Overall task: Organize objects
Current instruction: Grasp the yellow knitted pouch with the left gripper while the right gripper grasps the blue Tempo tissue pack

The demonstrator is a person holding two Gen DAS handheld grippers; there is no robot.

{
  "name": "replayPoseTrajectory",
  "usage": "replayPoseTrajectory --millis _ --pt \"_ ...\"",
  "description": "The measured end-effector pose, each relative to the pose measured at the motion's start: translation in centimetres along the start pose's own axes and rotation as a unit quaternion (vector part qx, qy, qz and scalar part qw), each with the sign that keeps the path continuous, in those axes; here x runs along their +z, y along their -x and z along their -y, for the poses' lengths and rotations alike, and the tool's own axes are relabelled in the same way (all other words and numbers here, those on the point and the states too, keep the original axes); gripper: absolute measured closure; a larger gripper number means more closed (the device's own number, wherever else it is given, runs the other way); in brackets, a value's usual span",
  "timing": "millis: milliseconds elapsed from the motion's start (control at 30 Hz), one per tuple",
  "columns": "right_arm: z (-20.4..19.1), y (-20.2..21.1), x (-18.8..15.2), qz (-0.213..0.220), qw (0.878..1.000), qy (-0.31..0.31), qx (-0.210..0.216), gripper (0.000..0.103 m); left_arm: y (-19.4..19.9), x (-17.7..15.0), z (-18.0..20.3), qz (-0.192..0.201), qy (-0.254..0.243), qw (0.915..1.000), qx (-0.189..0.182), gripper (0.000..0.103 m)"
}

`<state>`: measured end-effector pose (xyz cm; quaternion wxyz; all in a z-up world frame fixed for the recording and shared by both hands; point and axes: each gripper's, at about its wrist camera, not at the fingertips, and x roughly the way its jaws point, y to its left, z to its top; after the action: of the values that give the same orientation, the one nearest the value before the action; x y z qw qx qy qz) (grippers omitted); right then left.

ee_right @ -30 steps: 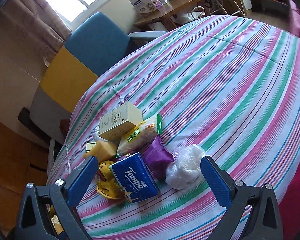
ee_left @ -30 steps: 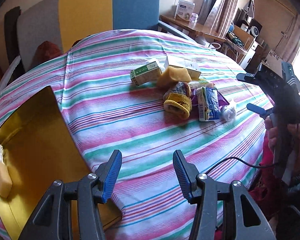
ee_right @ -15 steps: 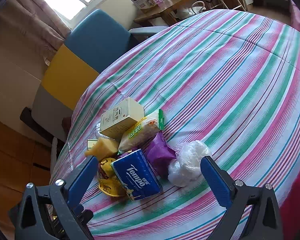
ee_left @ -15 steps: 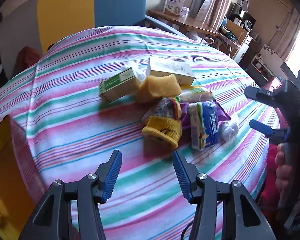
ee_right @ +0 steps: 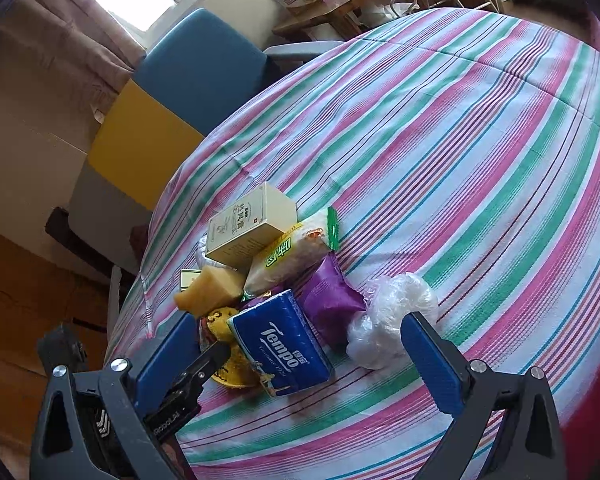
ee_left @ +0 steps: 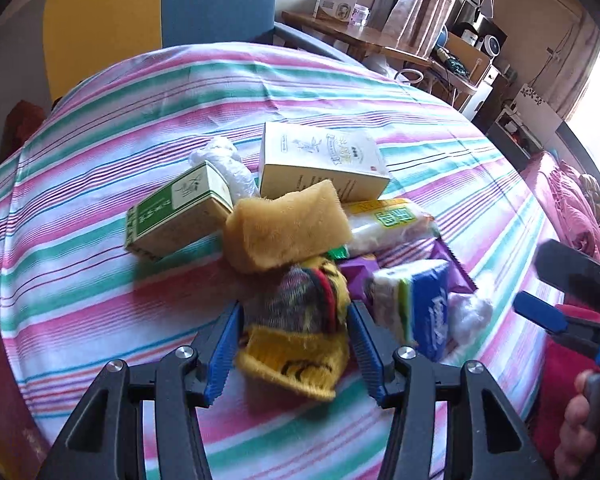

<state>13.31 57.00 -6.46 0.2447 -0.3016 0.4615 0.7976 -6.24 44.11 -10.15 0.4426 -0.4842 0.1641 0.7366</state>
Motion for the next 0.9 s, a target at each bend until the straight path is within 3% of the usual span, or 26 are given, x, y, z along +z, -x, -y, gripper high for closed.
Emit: replayPoseTrajectory --millis 67,167,233,600,767,833,900 --pt "-0.1 0.0 0.0 0.002 1.0 0.007 -0.004 0.0 -0.8 0.1 -0.5 -0.003 0.015 0.9998 -0.012 0.05" --pt "-0.3 -0.1 0.0 0.002 1.0 0.015 -0.007 0.0 -0.4 -0.3 -1.6 0.003 0.042 0.9985 -0.036 0.064" --pt "-0.5 -0.1 0.1 0.004 1.0 0.022 -0.009 0.0 0.4 -0.9 -2.1 0.009 0.052 0.9978 -0.04 0.067" --pt "-1.3 -0.4 -0.3 -0.004 0.999 0.05 -0.02 0.0 5.3 -8.5 -1.6 -0.012 0.053 0.9973 -0.048 0.069" --pt "-3.1 -1.3 -1.2 -0.021 0.994 0.106 -0.029 0.011 6.6 -11.1 -0.6 0.001 0.023 0.9995 -0.023 0.069" --pt "-3.8 -1.8 -1.7 -0.029 0.99 0.13 -0.037 0.023 6.4 -11.1 -0.4 0.004 0.017 0.9997 -0.017 0.069" --pt "-4.3 -2.2 -2.0 -0.036 0.987 0.149 -0.047 0.027 6.2 -11.1 -0.3 0.008 0.017 0.9997 -0.017 0.069"
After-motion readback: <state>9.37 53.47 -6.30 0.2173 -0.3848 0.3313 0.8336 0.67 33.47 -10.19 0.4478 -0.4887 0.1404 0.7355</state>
